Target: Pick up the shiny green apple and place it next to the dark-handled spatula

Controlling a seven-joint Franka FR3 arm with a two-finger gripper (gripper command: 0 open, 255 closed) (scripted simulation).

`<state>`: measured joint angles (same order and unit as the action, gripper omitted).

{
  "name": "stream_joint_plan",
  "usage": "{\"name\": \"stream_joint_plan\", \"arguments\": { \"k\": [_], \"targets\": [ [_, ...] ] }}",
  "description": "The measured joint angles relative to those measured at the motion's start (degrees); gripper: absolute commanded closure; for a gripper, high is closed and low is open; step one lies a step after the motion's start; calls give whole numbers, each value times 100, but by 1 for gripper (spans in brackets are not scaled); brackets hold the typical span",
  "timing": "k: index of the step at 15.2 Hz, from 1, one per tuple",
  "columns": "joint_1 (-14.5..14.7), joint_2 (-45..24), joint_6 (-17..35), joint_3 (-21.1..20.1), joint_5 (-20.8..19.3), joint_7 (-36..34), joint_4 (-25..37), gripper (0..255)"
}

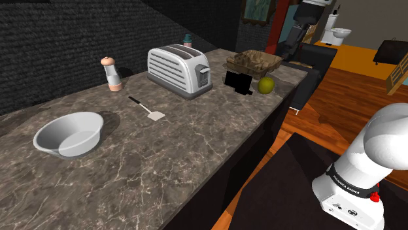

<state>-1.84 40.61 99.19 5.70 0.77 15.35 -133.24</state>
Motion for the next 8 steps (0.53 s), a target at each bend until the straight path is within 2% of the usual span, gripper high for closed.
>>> {"name": "stream_joint_plan", "arguments": {
  "k": [8],
  "targets": [
    [-216,-1219,878,717,-241,715,229,0]
  ]
}}
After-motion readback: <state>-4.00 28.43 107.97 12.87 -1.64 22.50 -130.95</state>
